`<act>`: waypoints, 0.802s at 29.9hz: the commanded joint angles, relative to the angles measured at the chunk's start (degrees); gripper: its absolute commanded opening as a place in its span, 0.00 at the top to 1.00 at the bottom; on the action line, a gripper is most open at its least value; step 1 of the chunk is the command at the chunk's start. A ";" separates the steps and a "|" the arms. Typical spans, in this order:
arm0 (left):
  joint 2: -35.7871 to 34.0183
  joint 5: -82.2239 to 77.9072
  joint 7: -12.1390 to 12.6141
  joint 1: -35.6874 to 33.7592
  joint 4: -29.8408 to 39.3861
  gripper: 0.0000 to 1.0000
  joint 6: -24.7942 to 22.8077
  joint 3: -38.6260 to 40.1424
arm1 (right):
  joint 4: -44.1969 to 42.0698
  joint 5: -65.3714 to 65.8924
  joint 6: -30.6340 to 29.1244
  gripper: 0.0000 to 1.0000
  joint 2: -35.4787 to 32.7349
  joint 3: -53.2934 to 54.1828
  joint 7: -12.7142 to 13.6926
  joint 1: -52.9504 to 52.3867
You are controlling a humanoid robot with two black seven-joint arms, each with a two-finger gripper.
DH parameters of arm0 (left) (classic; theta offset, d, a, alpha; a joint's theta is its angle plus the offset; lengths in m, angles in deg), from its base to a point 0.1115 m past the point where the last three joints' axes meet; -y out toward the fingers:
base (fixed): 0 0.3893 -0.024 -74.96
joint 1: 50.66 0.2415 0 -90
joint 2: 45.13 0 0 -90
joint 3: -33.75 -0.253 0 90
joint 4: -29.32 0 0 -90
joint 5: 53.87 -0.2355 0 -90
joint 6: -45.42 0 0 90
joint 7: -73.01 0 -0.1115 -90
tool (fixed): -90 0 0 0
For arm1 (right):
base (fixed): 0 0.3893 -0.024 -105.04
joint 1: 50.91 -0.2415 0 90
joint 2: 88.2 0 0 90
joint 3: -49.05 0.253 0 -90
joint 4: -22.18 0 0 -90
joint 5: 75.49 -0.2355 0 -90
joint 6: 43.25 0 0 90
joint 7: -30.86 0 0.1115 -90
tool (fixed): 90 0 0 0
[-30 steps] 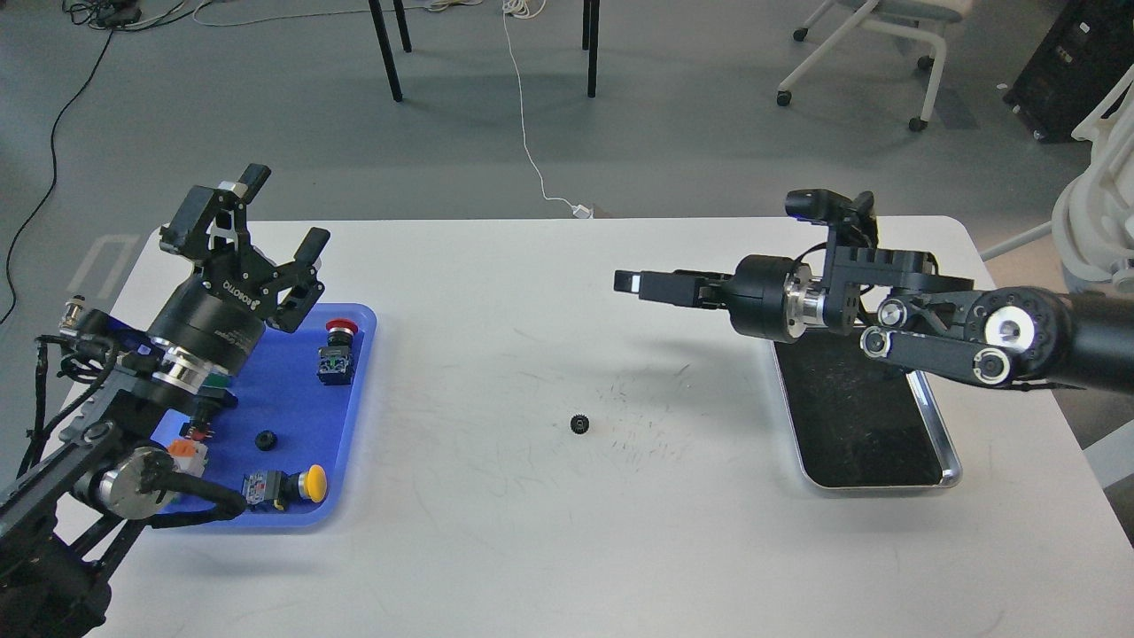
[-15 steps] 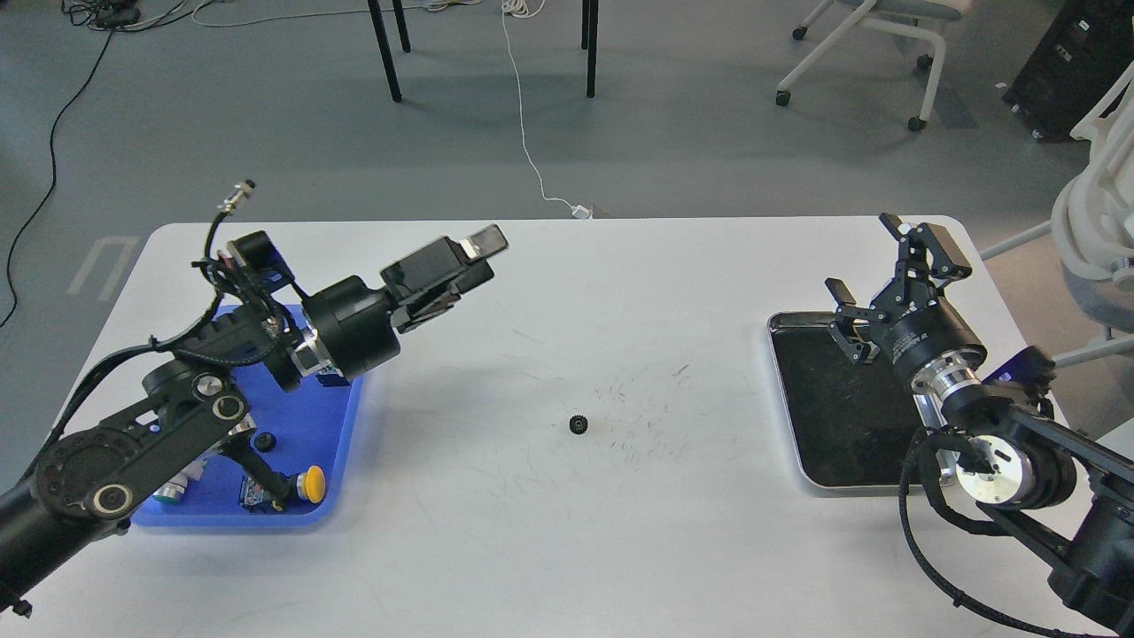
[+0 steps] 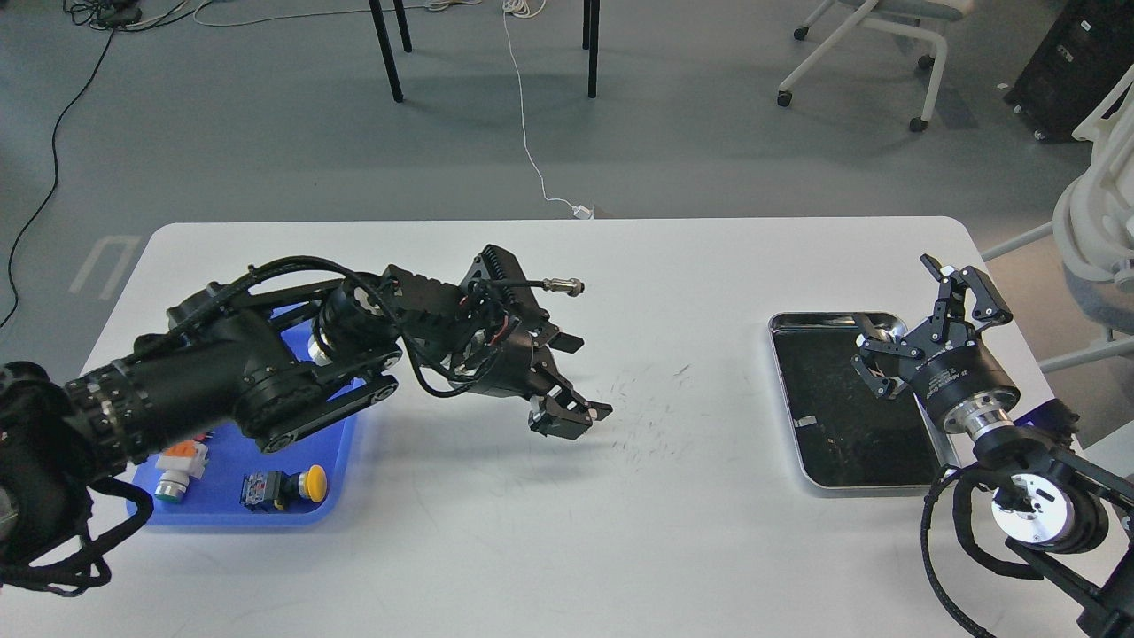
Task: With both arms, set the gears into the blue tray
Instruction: 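Grasp the second black gear with the left gripper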
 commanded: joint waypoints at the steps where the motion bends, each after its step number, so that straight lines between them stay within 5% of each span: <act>1: 1.29 -0.16 0.01 -0.56 -1.11 0.16 -0.24 -4.40 | -0.02 0.01 0.11 0.01 -0.33 -0.06 0.00 0.00; 24: 1.38 -0.16 0.01 2.08 -3.66 0.30 0.02 -5.38 | -0.20 0.10 -0.16 0.01 -1.21 -0.68 0.00 0.27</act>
